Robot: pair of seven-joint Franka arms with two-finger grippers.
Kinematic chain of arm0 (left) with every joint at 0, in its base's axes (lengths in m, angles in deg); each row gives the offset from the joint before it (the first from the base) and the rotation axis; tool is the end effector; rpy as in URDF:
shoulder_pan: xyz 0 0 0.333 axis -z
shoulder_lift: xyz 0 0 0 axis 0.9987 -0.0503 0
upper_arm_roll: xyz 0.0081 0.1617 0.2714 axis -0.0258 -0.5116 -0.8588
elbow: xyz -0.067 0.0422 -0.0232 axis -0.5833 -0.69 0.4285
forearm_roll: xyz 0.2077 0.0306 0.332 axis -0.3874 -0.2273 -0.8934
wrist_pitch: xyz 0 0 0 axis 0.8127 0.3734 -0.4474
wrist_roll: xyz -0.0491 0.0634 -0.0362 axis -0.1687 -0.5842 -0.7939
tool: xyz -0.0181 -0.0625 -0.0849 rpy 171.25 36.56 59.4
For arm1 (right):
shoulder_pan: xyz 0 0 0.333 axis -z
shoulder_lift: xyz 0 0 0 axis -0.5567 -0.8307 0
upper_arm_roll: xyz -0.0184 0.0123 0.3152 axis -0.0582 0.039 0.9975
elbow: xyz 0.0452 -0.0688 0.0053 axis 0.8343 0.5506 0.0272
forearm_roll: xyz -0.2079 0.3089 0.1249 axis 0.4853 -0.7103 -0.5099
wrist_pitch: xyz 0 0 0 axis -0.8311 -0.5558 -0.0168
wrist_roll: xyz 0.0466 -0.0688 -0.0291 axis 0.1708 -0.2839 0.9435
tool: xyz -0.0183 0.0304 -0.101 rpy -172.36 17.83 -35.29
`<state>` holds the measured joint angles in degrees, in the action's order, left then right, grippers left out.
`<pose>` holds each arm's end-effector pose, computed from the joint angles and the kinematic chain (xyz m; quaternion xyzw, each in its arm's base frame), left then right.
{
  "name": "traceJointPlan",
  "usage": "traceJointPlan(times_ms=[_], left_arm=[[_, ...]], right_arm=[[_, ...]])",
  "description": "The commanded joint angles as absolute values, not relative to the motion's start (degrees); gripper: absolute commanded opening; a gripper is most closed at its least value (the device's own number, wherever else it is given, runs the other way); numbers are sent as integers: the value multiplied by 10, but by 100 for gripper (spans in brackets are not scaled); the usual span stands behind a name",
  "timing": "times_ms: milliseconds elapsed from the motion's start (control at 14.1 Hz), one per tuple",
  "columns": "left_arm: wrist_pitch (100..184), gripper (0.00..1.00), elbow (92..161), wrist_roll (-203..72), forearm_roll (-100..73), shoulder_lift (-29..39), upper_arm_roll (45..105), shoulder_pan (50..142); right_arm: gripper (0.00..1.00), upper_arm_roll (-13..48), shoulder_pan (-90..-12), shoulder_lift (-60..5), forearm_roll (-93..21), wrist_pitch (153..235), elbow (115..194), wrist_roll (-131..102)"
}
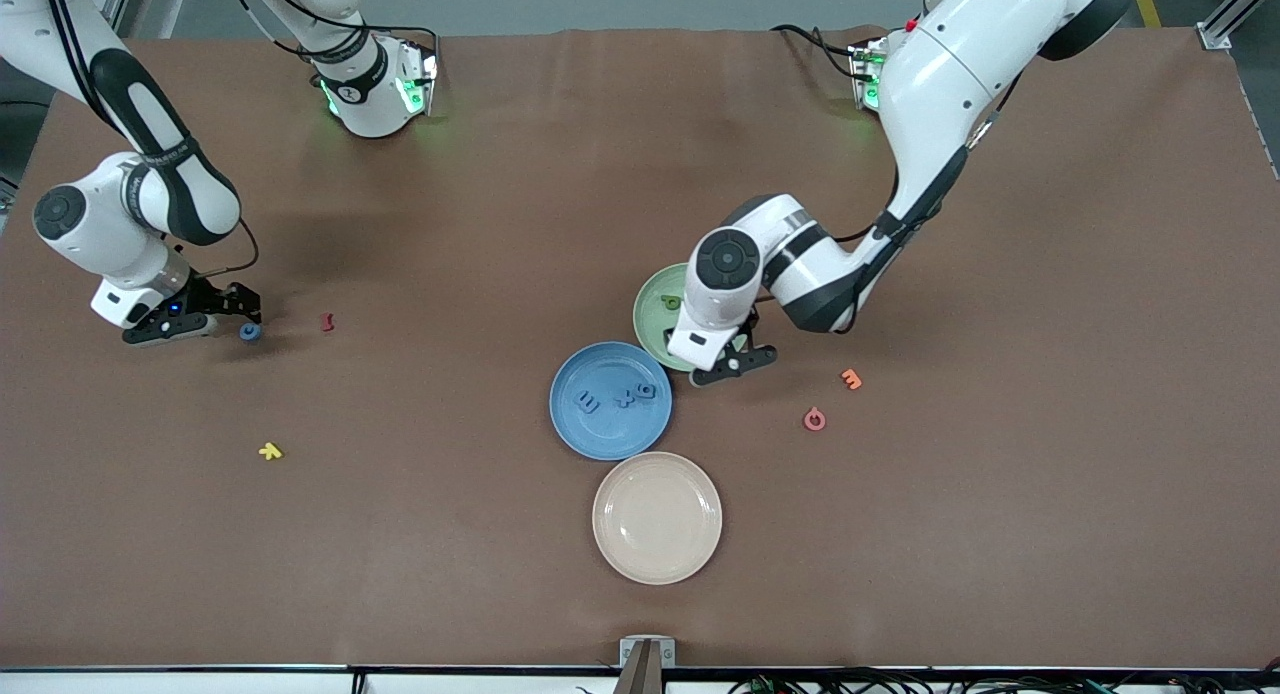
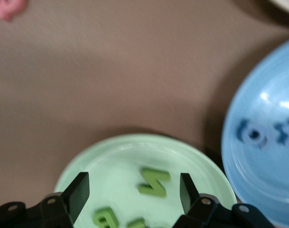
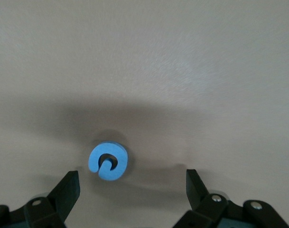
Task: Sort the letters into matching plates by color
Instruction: 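Grasp the blue c with the right gripper while the left gripper withdraws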
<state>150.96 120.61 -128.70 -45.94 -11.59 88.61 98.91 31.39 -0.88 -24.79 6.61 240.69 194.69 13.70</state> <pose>0.5314 -0.4238 0.2271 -0.9873 -0.1556 0.0321 0.0063 0.4516 -0.1942 0.1658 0.9924 0.1209 0.0241 0.0025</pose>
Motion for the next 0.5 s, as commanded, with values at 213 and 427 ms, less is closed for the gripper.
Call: traceJointPlan(times_ms=[213,427], left_arm=[[1491,99,1205,-1245,-468,-87,892,928],[1487,99,1207,-1221,-466,-65,894,897]], right_arm=[[94,326,-6,-263,66,2427,1941,131],[68,326,-7,-267,67,2427,1940,131]])
